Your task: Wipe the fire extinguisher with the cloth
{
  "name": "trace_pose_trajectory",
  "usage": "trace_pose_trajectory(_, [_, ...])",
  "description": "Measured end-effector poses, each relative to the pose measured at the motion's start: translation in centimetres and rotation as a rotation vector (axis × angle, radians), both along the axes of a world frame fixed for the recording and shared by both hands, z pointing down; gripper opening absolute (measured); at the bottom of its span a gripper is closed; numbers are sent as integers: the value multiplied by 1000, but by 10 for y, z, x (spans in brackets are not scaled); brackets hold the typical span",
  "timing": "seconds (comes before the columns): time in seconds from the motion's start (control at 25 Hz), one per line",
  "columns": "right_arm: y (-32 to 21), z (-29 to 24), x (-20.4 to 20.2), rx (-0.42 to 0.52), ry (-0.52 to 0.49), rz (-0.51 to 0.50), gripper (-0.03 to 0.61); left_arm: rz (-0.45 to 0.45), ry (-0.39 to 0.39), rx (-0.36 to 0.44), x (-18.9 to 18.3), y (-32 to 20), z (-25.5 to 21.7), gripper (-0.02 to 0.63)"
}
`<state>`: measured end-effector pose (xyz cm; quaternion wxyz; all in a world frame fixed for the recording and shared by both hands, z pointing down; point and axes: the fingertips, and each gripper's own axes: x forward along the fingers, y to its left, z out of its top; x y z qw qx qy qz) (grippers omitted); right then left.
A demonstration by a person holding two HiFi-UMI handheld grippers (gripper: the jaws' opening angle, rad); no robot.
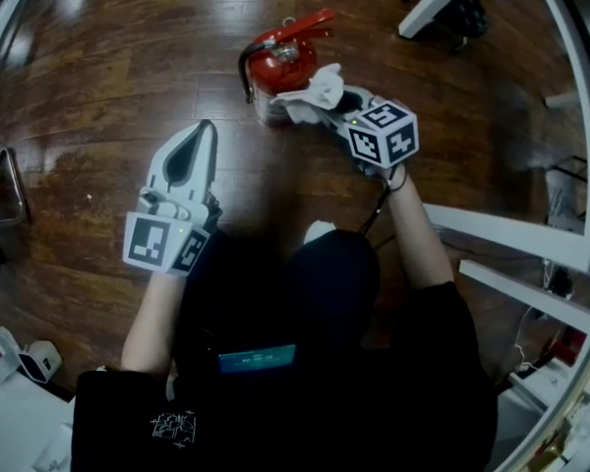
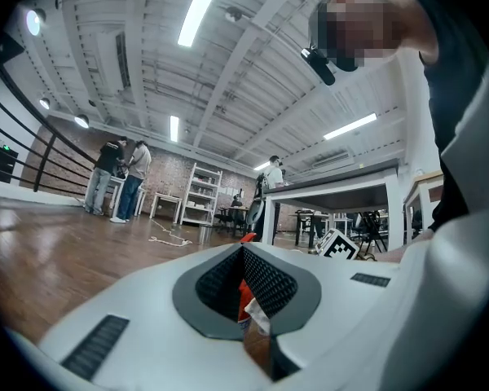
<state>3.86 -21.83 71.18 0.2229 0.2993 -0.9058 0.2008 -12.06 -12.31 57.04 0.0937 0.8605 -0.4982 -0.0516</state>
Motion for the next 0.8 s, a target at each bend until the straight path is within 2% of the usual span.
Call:
trace_pose_trajectory(0.08, [-18, -11, 11, 52, 78, 13, 126, 3, 6, 2, 4, -1, -1, 3])
trace_pose_trajectory(0.16, [-29, -15, 13, 63, 108, 18, 126, 11, 7, 4, 10, 0, -2, 3])
trace_pose_trajectory(0.36, [-35, -5, -3, 83, 225, -32, 127, 12, 1, -5, 9, 2, -1, 3])
trace_pose_trajectory(0.6, [-25, 78, -6, -4, 287, -35, 127, 6, -3, -5, 10, 3, 0, 3])
trace_pose_trajectory(0.8, [-23, 153, -10, -120, 275, 14, 127, -1, -8, -14, 8, 5, 4, 3])
